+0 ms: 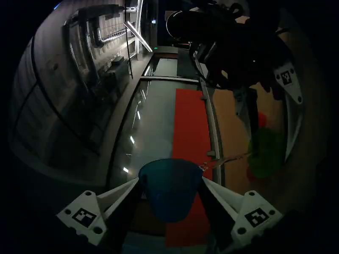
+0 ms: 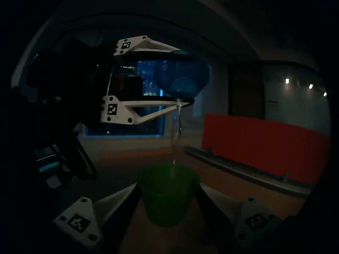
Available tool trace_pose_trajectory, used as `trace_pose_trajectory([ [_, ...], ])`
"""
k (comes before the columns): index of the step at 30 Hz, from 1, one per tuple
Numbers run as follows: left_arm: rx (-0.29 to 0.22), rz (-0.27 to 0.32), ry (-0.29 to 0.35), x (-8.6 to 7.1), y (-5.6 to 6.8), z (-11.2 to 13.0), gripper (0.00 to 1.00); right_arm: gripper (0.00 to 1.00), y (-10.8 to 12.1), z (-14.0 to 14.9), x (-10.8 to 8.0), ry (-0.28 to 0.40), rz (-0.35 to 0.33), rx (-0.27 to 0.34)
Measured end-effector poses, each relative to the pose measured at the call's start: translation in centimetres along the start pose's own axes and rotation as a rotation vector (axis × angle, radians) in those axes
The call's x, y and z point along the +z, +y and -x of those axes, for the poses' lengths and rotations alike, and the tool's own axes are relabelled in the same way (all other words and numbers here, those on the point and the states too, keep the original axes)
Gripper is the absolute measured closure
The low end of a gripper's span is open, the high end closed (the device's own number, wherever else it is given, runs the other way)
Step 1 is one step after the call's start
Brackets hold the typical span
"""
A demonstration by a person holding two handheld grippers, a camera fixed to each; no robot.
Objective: Pour water
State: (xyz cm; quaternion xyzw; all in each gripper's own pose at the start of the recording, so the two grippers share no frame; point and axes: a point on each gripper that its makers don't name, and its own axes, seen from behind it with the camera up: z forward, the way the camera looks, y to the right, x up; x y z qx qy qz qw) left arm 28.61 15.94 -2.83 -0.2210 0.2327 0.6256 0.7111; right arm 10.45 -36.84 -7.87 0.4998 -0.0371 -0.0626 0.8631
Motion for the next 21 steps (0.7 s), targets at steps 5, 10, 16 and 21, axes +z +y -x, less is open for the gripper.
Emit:
trace_pose_trajectory([
  [5, 0.027, -0.005, 0.001, 0.0, -0.1, -0.3, 0.15, 0.0, 0.1, -0.1, 0.0, 0.003, 0.002, 0.0],
  [10, 0.056, -0.011, 0.002, -0.1, -0.3, -0.6, 0.15, 0.0, 0.1, -0.2, -0.1, 0.007, 0.003, 0.003],
  [16, 0.089, -0.016, 0.004, -0.4, -0.3, -1.0, 0.15, 0.0, 0.2, -0.3, -0.3, 0.01, 0.007, 0.001],
  [21, 0.116, -0.015, 0.005, -0.4, -0.2, -1.4, 0.15, 0.0, 0.3, -0.5, -0.5, 0.015, 0.009, 0.003],
])
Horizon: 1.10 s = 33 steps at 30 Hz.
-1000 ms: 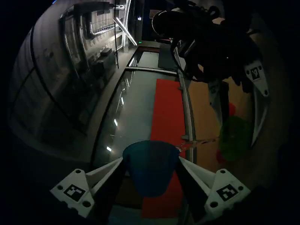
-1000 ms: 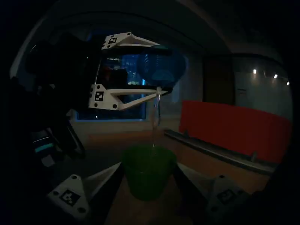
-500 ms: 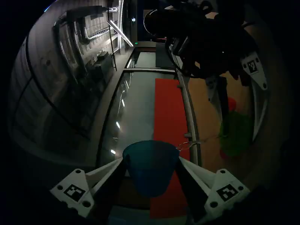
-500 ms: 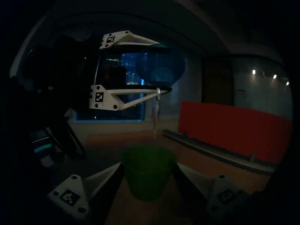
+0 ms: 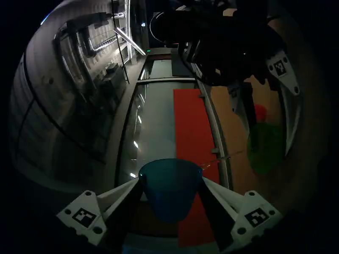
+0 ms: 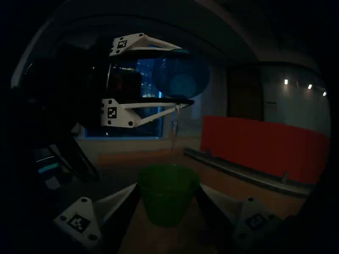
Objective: Pour water
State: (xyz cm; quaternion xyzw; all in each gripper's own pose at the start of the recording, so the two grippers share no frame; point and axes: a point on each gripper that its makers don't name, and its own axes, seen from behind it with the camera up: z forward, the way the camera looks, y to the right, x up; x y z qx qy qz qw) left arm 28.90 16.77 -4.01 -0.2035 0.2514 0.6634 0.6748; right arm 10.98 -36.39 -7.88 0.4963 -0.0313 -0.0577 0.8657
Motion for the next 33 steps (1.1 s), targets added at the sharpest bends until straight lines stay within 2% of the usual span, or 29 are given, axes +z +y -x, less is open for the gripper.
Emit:
trace_pose_trajectory([
  [8, 0.03, -0.007, 0.003, 0.0, -0.4, -0.4, 0.15, 0.0, 0.1, -0.1, -0.1, 0.006, 0.003, 0.002],
  [15, 0.019, -0.006, 0.007, 0.1, -0.7, -0.4, 0.15, 0.0, 0.0, -0.2, -0.2, 0.008, 0.005, 0.003],
  [20, -0.011, -0.002, 0.013, 0.1, -0.5, -0.3, 0.15, 0.0, -0.1, -0.2, -0.3, 0.01, 0.007, 0.004],
  [23, -0.044, 0.0, 0.013, 0.1, -0.4, -0.2, 0.15, 0.0, 0.0, -0.3, -0.3, 0.01, 0.008, 0.003],
  [26, -0.098, 0.004, 0.009, 0.2, -0.1, 0.3, 0.15, 0.0, 0.0, -0.3, -0.2, 0.01, 0.01, 0.002],
  [30, -0.203, 0.011, 0.001, 0.4, 0.3, 0.9, 0.15, 0.0, 0.1, -0.3, -0.3, 0.012, 0.012, 0.002],
  [33, -0.301, 0.02, -0.006, 0.6, 0.7, 1.5, 0.15, 0.0, 0.2, -0.3, -0.3, 0.011, 0.015, 0.003],
])
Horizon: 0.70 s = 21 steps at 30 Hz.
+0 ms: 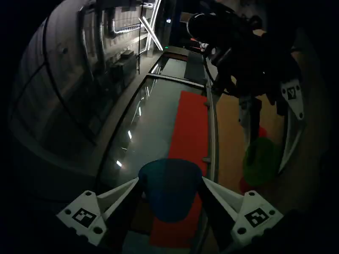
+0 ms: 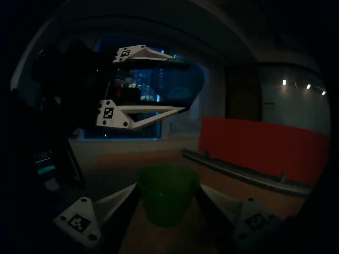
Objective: Pour water
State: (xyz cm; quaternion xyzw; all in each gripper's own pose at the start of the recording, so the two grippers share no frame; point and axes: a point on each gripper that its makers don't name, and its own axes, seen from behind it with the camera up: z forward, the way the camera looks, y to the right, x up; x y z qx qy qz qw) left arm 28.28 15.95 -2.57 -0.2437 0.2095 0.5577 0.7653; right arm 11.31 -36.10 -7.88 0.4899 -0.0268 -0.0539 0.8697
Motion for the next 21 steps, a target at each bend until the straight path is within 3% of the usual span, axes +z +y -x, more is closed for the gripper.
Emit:
trace_pose_trajectory([
  [8, -0.299, 0.005, -0.023, 0.2, 0.1, 2.2, 0.15, 0.0, 0.1, 0.0, -0.1, 0.0, 0.005, 0.0],
  [21, -0.717, 0.037, 0.013, 0.1, 0.3, 3.0, 0.15, 0.0, 0.3, -0.5, -0.2, 0.009, 0.011, 0.005],
])
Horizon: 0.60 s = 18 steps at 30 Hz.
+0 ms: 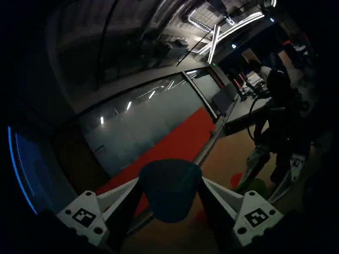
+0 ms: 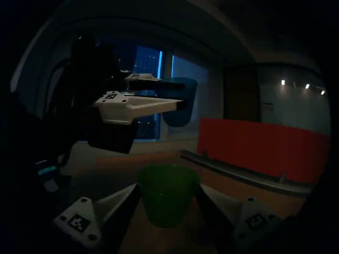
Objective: Pour water
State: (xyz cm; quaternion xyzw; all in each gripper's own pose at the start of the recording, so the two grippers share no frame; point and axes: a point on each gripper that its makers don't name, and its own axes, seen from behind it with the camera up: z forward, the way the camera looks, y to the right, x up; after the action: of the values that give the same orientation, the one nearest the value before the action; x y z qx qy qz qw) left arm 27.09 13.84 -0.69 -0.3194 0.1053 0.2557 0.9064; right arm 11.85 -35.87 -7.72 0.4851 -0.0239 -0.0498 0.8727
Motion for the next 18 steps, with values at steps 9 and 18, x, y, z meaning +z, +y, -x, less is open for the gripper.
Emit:
trace_pose_trajectory([
  [9, -0.257, 0.016, -0.005, -0.5, -0.8, 0.9, 0.15, 0.0, 0.1, -0.2, -0.3, 0.004, 0.004, -0.003],
  [18, -0.433, 0.024, -0.013, -0.4, -1.2, 2.1, 0.15, 0.0, 0.4, -0.4, -0.5, 0.005, 0.01, -0.004],
])
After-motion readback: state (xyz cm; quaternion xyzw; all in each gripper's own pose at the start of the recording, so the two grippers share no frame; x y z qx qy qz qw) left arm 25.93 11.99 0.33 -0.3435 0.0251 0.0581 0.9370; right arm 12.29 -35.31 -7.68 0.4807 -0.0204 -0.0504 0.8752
